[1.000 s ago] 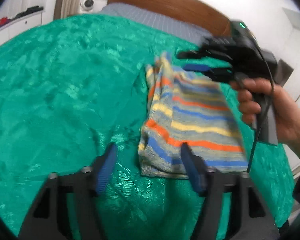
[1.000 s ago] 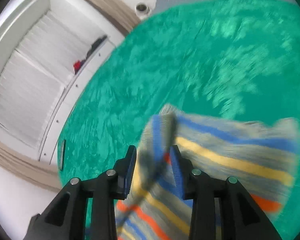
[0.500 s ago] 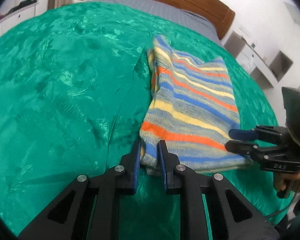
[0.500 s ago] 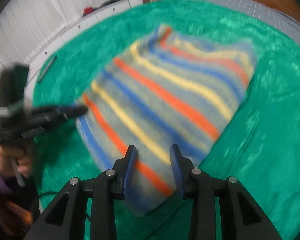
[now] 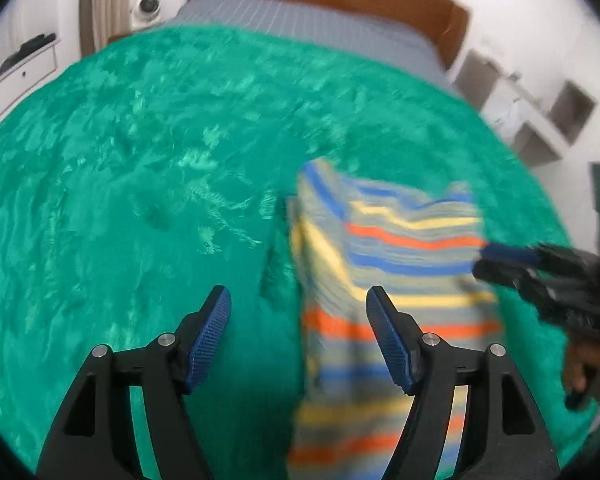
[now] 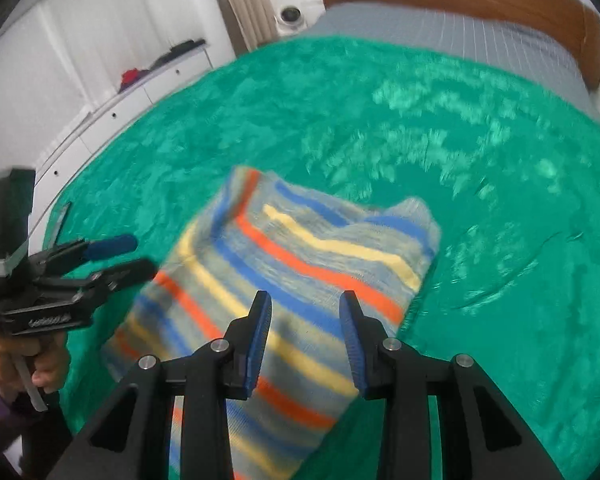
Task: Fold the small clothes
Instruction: 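Open the left gripper and withdraw both tools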
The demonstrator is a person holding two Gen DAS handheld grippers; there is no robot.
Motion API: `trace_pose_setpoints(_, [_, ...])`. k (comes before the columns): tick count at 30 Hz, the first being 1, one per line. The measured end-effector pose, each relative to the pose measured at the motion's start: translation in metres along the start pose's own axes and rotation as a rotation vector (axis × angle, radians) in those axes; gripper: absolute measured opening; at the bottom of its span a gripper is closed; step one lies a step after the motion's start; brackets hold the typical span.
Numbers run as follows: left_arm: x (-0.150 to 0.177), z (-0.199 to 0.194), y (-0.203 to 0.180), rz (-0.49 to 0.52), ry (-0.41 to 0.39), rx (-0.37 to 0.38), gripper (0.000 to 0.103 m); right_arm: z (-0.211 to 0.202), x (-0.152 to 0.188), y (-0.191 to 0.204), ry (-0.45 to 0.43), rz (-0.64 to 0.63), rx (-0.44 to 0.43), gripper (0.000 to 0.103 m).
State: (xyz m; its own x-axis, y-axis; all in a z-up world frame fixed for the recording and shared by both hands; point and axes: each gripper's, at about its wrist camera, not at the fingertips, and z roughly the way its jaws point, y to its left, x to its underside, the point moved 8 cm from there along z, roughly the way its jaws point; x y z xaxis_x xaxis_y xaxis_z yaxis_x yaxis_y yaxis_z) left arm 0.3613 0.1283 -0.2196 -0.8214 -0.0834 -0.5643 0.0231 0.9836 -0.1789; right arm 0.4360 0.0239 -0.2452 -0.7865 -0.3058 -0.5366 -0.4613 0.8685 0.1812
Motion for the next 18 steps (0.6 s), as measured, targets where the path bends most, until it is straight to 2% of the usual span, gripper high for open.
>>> trace_pose_setpoints(1, [0.003, 0.018, 0.007, -0.013, 0.052, -0.034, 0.071, 0.019, 0.006, -0.004, 0.045, 0.025, 0.014, 0.036])
trace_pose_setpoints(3, [0.013, 0.035, 0.015, -0.03, 0.099, -0.037, 0.071, 0.037, 0.016, -0.011, 0.083, 0.062, 0.025, 0.037])
trace_pose_setpoints(6, [0.019, 0.026, 0.016, -0.015, 0.068, -0.02, 0.072, 0.033, 0.015, -0.01, 0.042, 0.08, 0.031, 0.037])
trace_pose_setpoints(11, [0.035, -0.018, 0.021, -0.004, 0.016, 0.029, 0.072, -0.013, 0.021, 0.009, -0.017, 0.015, 0.06, 0.037])
trace_pose_setpoints(14, [0.06, -0.026, 0.025, -0.004, 0.04, 0.028, 0.075, -0.039, 0.04, 0.032, -0.039, -0.038, 0.028, 0.044])
trace_pose_setpoints(16, [0.079, -0.018, 0.028, 0.026, 0.08, -0.011, 0.075, -0.039, 0.064, 0.043, -0.013, -0.04, 0.009, 0.045])
trace_pose_setpoints(18, [0.092, -0.025, 0.028, 0.072, 0.067, -0.04, 0.075, -0.022, 0.096, 0.047, 0.085, -0.028, -0.005, 0.045])
